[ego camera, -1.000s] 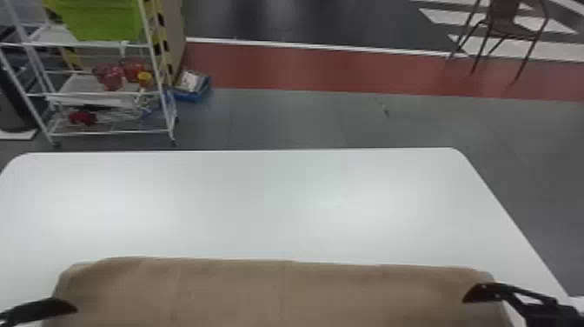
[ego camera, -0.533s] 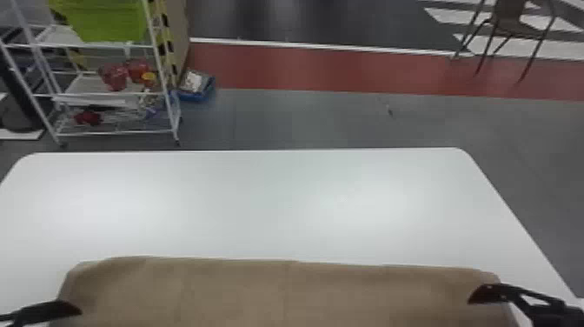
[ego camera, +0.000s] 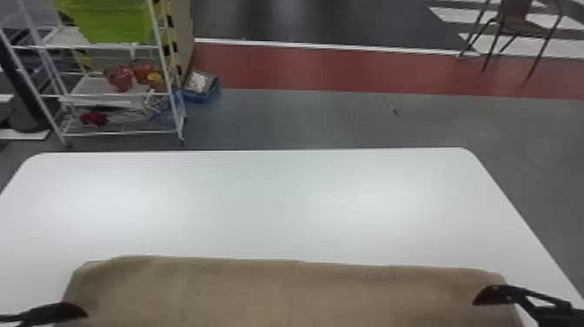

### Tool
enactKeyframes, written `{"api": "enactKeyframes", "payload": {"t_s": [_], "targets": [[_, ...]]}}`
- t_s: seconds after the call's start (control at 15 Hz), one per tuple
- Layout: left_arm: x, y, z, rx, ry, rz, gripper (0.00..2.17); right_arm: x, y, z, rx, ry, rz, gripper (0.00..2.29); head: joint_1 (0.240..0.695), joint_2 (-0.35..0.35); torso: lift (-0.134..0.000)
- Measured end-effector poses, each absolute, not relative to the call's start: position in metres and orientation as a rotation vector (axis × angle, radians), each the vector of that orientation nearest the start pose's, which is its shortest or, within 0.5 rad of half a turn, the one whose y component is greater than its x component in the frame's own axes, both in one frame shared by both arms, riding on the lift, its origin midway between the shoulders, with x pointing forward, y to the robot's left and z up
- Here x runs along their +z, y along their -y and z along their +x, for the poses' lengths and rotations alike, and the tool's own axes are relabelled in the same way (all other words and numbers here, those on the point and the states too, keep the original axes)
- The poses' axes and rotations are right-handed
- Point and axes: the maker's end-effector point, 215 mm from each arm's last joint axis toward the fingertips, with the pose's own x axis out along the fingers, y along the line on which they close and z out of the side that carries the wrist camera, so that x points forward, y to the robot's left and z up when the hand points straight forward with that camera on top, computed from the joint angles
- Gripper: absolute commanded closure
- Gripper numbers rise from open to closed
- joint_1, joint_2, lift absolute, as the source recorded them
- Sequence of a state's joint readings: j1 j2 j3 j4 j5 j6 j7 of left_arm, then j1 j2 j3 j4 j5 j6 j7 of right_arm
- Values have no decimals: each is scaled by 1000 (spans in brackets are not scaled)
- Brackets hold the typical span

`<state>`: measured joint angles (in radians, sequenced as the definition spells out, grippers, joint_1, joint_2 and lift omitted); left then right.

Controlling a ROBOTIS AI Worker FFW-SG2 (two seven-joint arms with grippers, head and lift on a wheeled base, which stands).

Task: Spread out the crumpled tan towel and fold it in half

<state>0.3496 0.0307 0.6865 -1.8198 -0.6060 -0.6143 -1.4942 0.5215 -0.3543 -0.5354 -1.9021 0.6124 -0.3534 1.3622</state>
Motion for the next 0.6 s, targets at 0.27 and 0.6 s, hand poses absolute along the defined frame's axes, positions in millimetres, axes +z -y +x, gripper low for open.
{"api": "enactKeyframes", "payload": {"t_s": [0.27,0.6], "targets": [[-459,-326,310,-1026,-472,929,1062,-462,379,287,1085,-691,-1038,211,695,-108,-120],[-452,-325,317,-998,-458,894,1062,-463,380,287,1083,-694,-1032,211,695,-108,-120]]}}
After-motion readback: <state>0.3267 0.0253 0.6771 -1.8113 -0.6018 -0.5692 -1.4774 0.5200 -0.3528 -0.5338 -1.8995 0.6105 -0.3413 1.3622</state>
